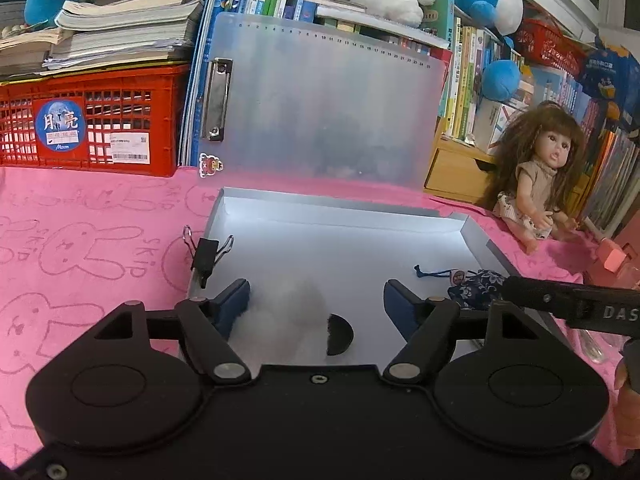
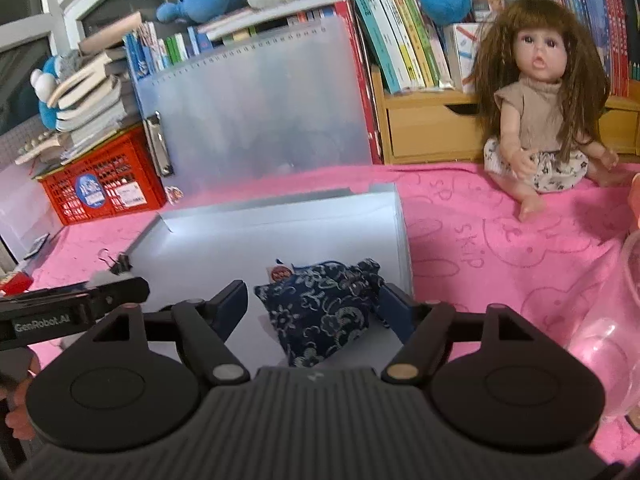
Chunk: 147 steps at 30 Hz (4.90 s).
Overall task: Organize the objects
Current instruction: 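Release the pouch and the plush into the box by opening both tools, then move the right tool to the red knitted item while the left tool reaches the gingham plush, then grasp the red knitted item with the right tool while the left tool grasps the gingham plush, then carry the red knitted item and gingham plush over the white box with both tools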
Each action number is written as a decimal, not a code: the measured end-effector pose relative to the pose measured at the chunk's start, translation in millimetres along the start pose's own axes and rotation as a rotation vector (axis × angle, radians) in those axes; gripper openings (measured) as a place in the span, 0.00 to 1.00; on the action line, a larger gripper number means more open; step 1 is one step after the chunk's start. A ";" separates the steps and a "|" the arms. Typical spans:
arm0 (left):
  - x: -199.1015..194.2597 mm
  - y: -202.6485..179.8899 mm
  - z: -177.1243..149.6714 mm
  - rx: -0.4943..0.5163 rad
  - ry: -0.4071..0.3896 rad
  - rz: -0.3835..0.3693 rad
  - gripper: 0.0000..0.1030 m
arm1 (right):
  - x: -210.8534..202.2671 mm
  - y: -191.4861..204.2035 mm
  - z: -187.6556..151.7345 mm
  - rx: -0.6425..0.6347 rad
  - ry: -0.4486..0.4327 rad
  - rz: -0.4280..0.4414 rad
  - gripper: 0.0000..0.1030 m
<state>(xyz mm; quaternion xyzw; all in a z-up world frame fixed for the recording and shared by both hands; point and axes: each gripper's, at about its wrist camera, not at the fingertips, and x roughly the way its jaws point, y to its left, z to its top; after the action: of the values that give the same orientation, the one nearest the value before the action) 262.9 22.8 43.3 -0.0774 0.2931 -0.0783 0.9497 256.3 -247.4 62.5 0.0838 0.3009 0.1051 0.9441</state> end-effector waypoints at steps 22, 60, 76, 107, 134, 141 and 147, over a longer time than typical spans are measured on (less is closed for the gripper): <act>-117.2 -12.0 -15.6 0.119 -0.079 -0.077 0.82 | -94.8 20.1 -50.7 -0.159 -0.047 0.168 0.89; -207.7 24.7 -153.1 0.010 -0.137 -0.043 0.88 | -103.8 55.4 -103.9 -0.053 0.009 0.440 1.00; -203.2 21.3 -165.5 -0.004 -0.120 -0.109 0.91 | -90.8 66.1 -117.5 -0.052 0.060 0.422 1.00; -187.7 21.8 -170.4 -0.069 -0.107 -0.100 0.89 | -90.5 62.2 -119.6 -0.053 0.072 0.415 1.00; -196.7 22.3 -158.5 -0.085 -0.166 -0.099 0.46 | -103.9 69.1 -111.9 -0.095 0.016 0.380 0.64; -194.9 21.0 -143.4 -0.079 -0.190 -0.100 0.46 | -105.2 63.1 -105.6 -0.087 -0.007 0.350 0.64; -186.2 15.2 -122.4 -0.064 -0.196 -0.085 0.45 | -107.2 56.7 -93.8 -0.086 -0.039 0.304 0.64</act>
<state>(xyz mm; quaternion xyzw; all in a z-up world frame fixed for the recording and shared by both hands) 42.9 61.4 41.8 -0.1272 0.1976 -0.1013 0.9667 107.5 -210.6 58.5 0.0899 0.2616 0.2578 0.9257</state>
